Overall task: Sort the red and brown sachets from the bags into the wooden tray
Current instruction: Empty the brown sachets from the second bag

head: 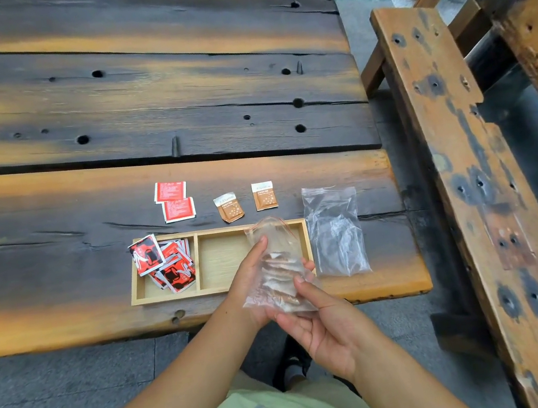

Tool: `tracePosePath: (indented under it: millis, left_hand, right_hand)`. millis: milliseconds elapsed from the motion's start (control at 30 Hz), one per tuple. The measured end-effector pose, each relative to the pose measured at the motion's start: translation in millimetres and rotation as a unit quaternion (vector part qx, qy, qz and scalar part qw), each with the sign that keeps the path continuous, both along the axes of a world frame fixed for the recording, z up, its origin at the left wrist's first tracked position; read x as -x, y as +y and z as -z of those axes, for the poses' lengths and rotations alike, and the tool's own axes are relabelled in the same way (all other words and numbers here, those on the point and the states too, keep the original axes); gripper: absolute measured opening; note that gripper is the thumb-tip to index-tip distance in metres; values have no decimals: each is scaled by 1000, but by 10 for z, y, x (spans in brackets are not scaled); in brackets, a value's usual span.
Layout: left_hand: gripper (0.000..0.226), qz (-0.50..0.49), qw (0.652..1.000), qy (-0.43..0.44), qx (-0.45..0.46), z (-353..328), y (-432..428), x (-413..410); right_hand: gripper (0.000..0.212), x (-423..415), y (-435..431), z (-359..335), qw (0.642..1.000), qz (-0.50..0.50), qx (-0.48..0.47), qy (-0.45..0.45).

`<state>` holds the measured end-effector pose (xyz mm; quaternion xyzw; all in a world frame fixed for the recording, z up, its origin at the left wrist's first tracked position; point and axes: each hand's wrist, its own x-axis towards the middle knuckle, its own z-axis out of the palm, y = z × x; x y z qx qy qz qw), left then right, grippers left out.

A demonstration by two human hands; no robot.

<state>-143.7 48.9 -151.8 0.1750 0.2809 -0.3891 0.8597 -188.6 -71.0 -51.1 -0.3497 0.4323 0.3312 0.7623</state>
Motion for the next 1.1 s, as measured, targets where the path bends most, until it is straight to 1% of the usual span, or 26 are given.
tracePosePath:
  millis: [67, 167, 267, 367, 433, 500, 633, 833, 967, 1100]
  left_hand:
    - [84, -11, 1000, 1, 9, -1, -8, 6]
    - [78, -13, 1000, 5, 13, 3, -24, 29]
    - [78, -12, 1000, 3, 13, 0, -31, 24]
    - [65, -12, 1000, -14, 5, 4, -38, 18]
    - [66, -11, 1000, -16, 9, 18, -45, 22]
    - [71, -13, 1000, -1, 21, 21, -51, 27]
    - [64, -25, 999, 25, 36, -23, -51, 42]
    - [59, -30, 998, 60, -5, -39, -62, 31]
    - [60, -30, 998, 54, -27, -86, -79, 25]
    - [61, -33, 998, 56, -17, -171, -53, 38]
  right_hand:
    - [42, 1, 5, -17, 1000, -1, 3, 0]
    - [40, -1, 5, -53, 1000, -3, 11, 1]
    - [42, 5, 5, -68, 1000, -11, 19, -4]
    - [44, 17, 9, -82, 1000, -12, 28, -5]
    - [41, 21, 9, -108, 999, -14, 29, -9]
    - [37, 24, 7, -145, 999, -17, 24, -15]
    - [37, 34, 1, -220, 1000, -14, 11, -17]
    - [46, 45, -30, -298, 999, -36, -10, -24]
    - [46, 42, -33, -347, 999, -39, -20, -32]
    - [45, 44, -14, -395, 998, -38, -25, -39]
